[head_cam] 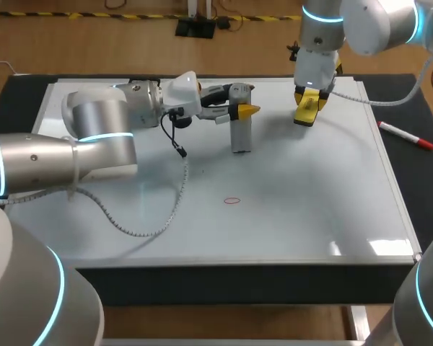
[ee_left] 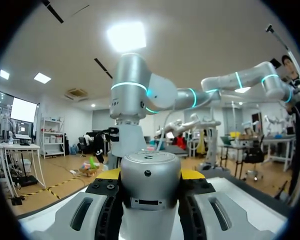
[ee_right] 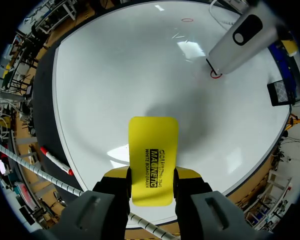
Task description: Pick up the inspection probe, press it on each red-marked spot on the whiteboard one by one, put down the probe, pick up the eraser, and wipe off all the red marks.
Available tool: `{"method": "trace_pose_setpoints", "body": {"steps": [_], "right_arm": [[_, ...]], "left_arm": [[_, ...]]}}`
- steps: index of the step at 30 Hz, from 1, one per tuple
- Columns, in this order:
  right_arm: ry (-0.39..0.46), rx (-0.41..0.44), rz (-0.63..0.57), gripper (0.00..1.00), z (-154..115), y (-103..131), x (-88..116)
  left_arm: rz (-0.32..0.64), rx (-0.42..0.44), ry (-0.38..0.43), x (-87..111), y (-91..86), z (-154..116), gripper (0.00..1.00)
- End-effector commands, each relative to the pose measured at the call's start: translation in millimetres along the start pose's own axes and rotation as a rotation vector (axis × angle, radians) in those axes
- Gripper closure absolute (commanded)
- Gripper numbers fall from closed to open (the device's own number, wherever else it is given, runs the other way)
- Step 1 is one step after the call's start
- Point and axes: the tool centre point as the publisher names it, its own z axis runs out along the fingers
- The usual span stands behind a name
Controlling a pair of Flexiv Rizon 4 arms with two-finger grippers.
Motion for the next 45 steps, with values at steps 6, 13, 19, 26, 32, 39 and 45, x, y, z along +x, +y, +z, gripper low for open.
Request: {"method": "trace_pose_setpoints", "body": {"steps": [6, 13, 19, 26, 32, 39, 45], "right_arm": [[0.004, 0.001, -0.001, 1.0, -0.8, -1.2, -0.2], [0.004, 0.001, -0.001, 1.0, -0.8, -1.2, -0.2], [0.004, 0.001, -0.001, 1.0, -0.8, -1.2, -0.2], [0.004, 0.001, -0.001, 1.0, -0.8, -1.2, -0.2], [0.004, 0.001, -0.001, 1.0, -0.8, -1.2, -0.2], [0.004, 0.001, -0.001, 1.0, -0.8, -1.2, -0.2], [0.004, 0.001, -0.001, 1.0, -0.8, -1.2, -0.2]], "left_arm": [[0.003, -0.004, 0.01, -2.9, 2.0, 1.5, 1.0], [-0.004, -0.012, 0.017, -1.3, 5.1, 2.8, 1.0], [-0.013, -0.019, 0.017, -0.7, 9.7, 2.1, 1.0], [-0.019, -0.022, 0.017, -1.1, 10.9, 2.4, 1.0], [-0.015, -0.027, 0.02, -1.9, 9.7, 3.5, 1.0], [-0.014, -0.028, 0.021, -1.8, 9.1, 3.7, 1.0], [-0.012, -0.029, 0.02, -1.8, 8.4, 3.0, 1.0]]}}
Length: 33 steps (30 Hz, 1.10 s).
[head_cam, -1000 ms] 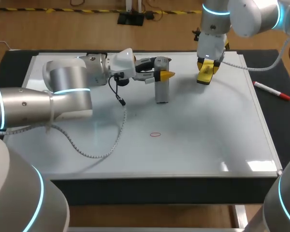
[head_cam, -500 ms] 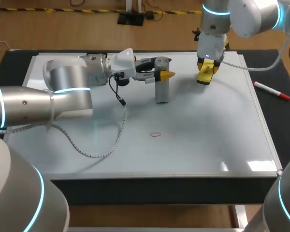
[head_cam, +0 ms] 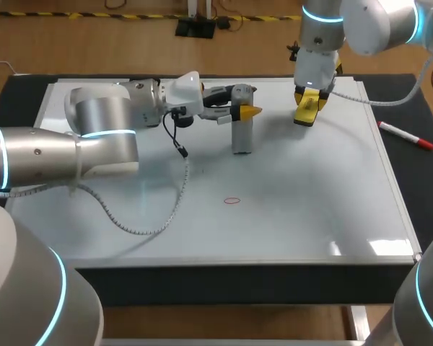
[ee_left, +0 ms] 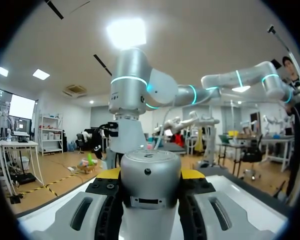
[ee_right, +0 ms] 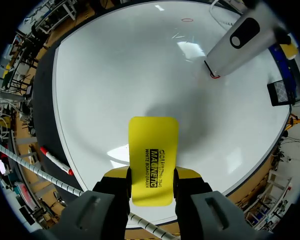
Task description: Pick up the inspection probe, press it on each red-marked spot on the whiteboard one by one, put down the probe, pick up the eraser, and wipe off all the red marks.
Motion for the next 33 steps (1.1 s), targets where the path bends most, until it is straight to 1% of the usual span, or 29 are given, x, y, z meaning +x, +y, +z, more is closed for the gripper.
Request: {"method": "trace_pose_setpoints", "body": {"steps": [1, 4, 8, 15, 24, 33], "right_arm": [[0.004, 0.0, -0.001, 1.0, -1, -1, 0], [0.004, 0.0, -0.001, 1.0, -1, -1, 0], [0.004, 0.0, -0.001, 1.0, -1, -1, 0], [0.004, 0.0, -0.001, 1.0, -1, -1, 0], [0.004, 0.0, -0.001, 1.0, -1, -1, 0], [0.004, 0.0, -0.001, 1.0, -1, -1, 0]], "left_arm": [[0.001, -0.002, 0.001, -0.6, 0.4, -2, 1.0], [0.007, -0.001, -0.002, 0.3, -3.9, -4, 1.0], [0.012, -0.005, -0.008, 1.9, -15.2, -6, 1.0], [0.04, -0.007, -0.016, 6.7, -34.3, -23, 1.0], [0.052, 0.003, -0.072, 16.6, -47.5, -66, 1.0], [0.062, 0.003, -0.144, 30.7, -59.8, -124, 1.0]]}}
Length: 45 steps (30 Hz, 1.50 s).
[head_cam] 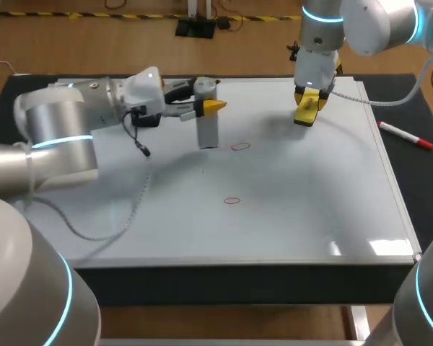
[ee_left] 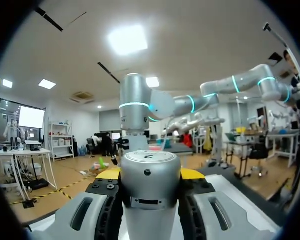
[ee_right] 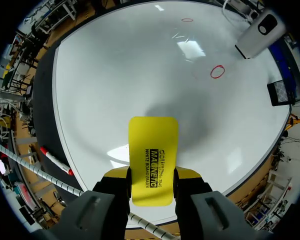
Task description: Pick up the inspection probe, press it on each red-marked spot on the whiteboard one by one, put down the probe, pick up the eraser, and wipe off all the red marks.
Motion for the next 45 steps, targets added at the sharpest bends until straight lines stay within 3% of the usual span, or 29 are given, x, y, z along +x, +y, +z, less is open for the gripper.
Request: {"method": "trace_pose_setpoints", "body": {"steps": [1, 14, 22, 32, 45], "right_arm": [[0.004, 0.0, -0.002, 1.0, -1, -1, 0], [0.004, 0.0, -0.002, 1.0, -1, -1, 0], [0.004, 0.0, -0.002, 1.0, -1, -1, 0], [0.004, 0.0, -0.002, 1.0, -1, -1, 0], [0.004, 0.0, -0.002, 1.0, -1, -1, 0]], "left_arm": [[0.009, -0.003, -0.059, 15.4, -14.6, -44, 1.0], [0.039, 0.0, -0.211, 35.6, -34.9, -142, 1.0], [0.062, -0.008, -0.282, 45.4, -44.0, -185, 1.0], [0.071, -0.009, -0.311, 51.9, -45.6, -211, 1.0], [0.072, -0.009, -0.309, 52.3, -45.6, -211, 1.0]]}}
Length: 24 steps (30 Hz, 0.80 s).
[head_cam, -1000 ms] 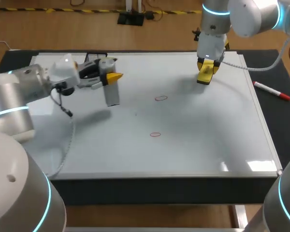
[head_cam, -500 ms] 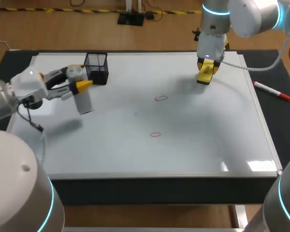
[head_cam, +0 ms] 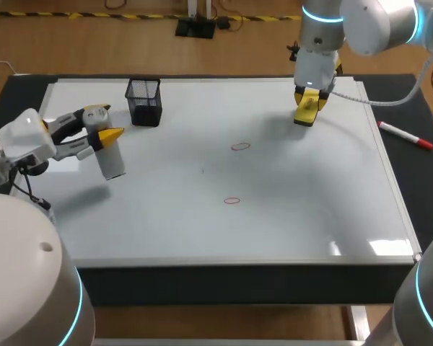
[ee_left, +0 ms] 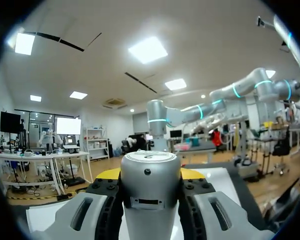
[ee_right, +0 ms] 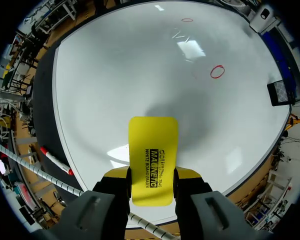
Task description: Pick up the inspection probe, press it on each red-marked spot on the whiteboard one by one, put down the probe, pick up the eraser, and wipe off all the red marks.
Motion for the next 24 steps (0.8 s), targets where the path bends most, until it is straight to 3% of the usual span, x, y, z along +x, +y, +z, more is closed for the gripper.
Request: {"method": "trace_pose_setpoints", "body": {"steps": [1, 8, 24], "right_arm": [[0.006, 0.004, -0.002, 1.0, -1, 0, -1], [0.022, 0.037, -0.062, 1.0, -4, 23, -17], [0.011, 0.071, -0.283, 1.0, -10, 111, -78]], "left_arm": [[0.001, -0.001, -0.003, 0.5, -1.3, 1, 1.0], [0.001, -0.001, -0.003, 0.5, -1.3, 1, 1.0], [0.001, -0.001, -0.003, 0.5, -1.3, 1, 1.0]]}}
